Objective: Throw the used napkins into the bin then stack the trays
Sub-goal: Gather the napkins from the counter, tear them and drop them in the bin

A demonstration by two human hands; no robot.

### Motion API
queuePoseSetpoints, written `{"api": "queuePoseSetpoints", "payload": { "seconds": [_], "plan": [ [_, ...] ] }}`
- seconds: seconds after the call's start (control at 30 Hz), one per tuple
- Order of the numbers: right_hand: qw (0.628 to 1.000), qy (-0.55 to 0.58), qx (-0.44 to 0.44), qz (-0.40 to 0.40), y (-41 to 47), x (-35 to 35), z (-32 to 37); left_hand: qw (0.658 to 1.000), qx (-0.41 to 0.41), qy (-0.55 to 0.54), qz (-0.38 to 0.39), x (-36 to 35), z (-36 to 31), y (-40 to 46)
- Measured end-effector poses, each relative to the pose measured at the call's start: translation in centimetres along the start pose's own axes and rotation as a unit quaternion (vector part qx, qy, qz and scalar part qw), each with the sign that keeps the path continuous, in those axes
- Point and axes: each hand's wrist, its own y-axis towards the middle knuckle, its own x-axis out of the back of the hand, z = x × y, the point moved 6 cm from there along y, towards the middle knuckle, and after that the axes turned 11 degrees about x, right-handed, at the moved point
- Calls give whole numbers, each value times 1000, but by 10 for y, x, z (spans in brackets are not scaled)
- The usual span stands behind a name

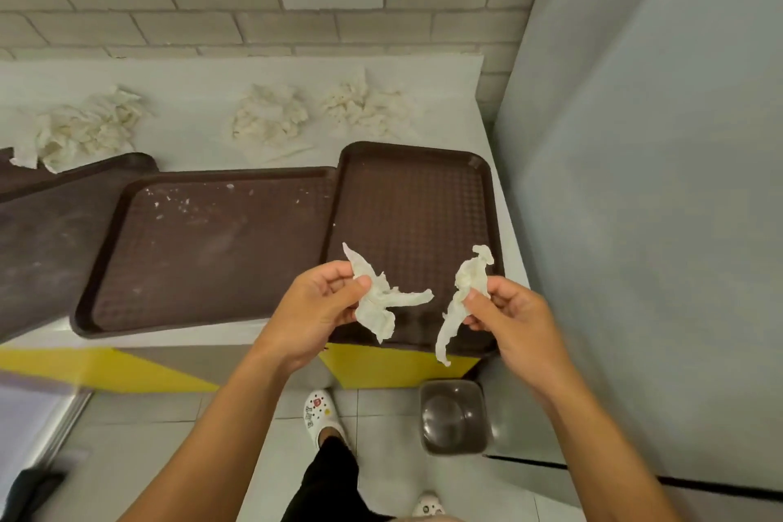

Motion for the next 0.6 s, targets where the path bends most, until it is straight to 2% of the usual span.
{"api": "queuePoseSetpoints", "payload": {
  "seconds": [0.17,0.3,0.43,0.6],
  "plan": [
    [1000,19,-16,-1,-52,28,-14,1000,9,29,-6,-38,39,-31],
    [999,7,-37,-9,-86,48,-36,998,37,41,31,-56,76,-40],
    [997,-10,-71,-12,-115,61,-73,995,72,38,64,-60,116,-40],
    [993,-30,-105,-34,-132,67,-129,990,120,42,61,-56,175,-22]
  ]
}}
